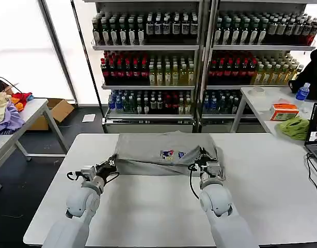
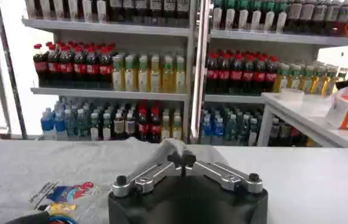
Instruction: Fold and organize the clothes.
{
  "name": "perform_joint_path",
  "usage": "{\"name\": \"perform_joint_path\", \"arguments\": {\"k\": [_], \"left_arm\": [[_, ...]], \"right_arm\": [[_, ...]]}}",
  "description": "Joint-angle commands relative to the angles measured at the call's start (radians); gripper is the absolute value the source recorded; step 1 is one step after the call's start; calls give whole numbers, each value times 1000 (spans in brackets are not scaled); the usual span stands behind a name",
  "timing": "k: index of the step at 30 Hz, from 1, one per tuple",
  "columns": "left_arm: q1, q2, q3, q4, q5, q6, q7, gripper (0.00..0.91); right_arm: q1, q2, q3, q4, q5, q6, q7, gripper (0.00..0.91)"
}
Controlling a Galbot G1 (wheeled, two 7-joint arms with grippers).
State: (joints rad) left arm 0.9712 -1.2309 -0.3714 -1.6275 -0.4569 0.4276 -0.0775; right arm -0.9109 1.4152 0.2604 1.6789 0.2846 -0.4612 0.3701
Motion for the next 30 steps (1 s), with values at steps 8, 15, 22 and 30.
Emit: {"name": "perform_joint_path", "arguments": {"k": [8,15,22,30], "left_arm": [[-23,7,8,-40,-7,50,-15,907],[0,18,7,-94,-17,92,-32,907],[99,75,-14,-199,-18,145,-42,907],[177,85,-38,-220,-3,142,-39,907]], "right_arm": [[32,40,3,-7,188,-70,161,907],[32,41,14,34,282,-115,255,907],[-88,-11,29,184,303,-119,288,907],[-223,-47,54,271,285,-120,311,907]]}}
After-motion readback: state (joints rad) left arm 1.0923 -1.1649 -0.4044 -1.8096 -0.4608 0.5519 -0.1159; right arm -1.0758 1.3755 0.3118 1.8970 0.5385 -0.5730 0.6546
